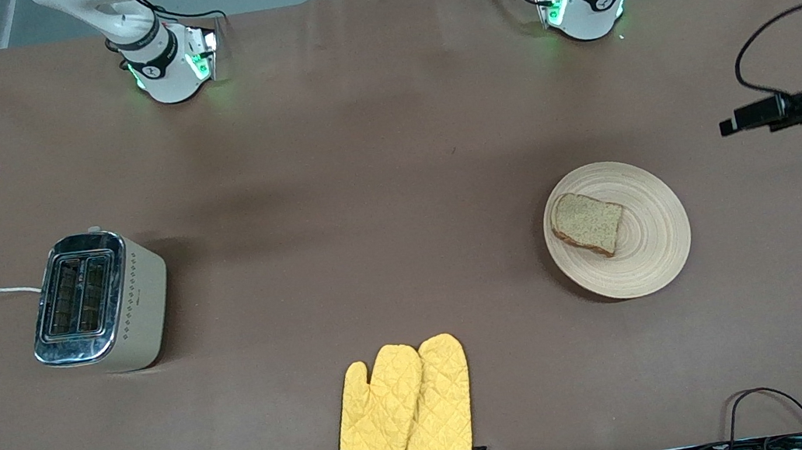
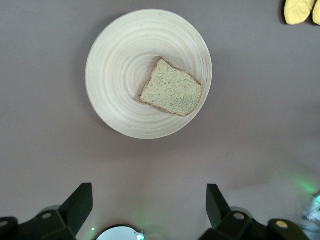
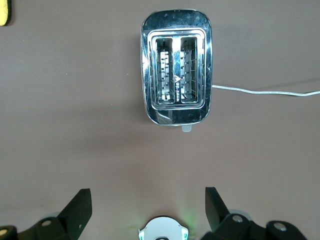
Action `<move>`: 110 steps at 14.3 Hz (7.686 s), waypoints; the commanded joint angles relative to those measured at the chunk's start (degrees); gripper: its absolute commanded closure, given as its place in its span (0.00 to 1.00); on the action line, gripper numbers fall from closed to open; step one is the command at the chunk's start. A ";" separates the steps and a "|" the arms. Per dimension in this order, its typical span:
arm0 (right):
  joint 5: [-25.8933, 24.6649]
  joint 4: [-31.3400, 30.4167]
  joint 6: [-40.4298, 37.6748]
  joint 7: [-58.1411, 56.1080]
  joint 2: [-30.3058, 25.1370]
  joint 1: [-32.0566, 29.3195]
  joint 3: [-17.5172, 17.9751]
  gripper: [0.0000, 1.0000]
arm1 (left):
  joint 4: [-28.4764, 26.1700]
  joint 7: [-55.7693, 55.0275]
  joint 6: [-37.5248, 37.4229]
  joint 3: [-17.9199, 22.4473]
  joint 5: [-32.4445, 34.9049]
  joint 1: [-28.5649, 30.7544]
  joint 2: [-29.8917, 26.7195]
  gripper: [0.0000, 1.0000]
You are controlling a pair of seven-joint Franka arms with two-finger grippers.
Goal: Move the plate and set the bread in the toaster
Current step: 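Reach the left gripper toward the wooden plate rim, then grip the plate rim with the left gripper and slide it toward the toaster, then push the plate further while the right gripper reaches the bread, then grasp the bread with the right gripper while the left gripper withdraws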
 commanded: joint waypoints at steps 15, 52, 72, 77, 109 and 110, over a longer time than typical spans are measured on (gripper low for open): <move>-0.42 0.17 -0.50 0.72 0.00 -0.46 0.35 0.00 | 2.24 35.60 12.21 -0.46 -18.47 10.23 33.04 0.00; 8.09 -8.07 20.91 18.09 8.24 9.11 0.44 0.00 | 7.07 13.73 50.34 -24.63 -34.20 -20.34 42.88 1.00; 4.77 -11.34 43.90 50.98 34.01 27.93 0.08 0.00 | 6.55 -8.95 38.79 -22.25 -12.89 -14.58 32.63 0.00; 0.11 -13.88 43.62 50.64 34.19 27.84 0.17 0.01 | 6.73 -6.49 25.77 -22.69 8.83 -4.03 23.75 0.00; 6.87 -25.05 54.79 42.55 28.91 25.82 2.19 0.51 | 4.88 -2.36 5.79 -0.66 21.87 -11.72 -10.01 0.00; 6.87 -25.05 54.79 42.47 28.83 25.82 2.28 0.56 | 4.01 -2.36 5.88 -0.11 21.87 -12.27 -10.54 0.00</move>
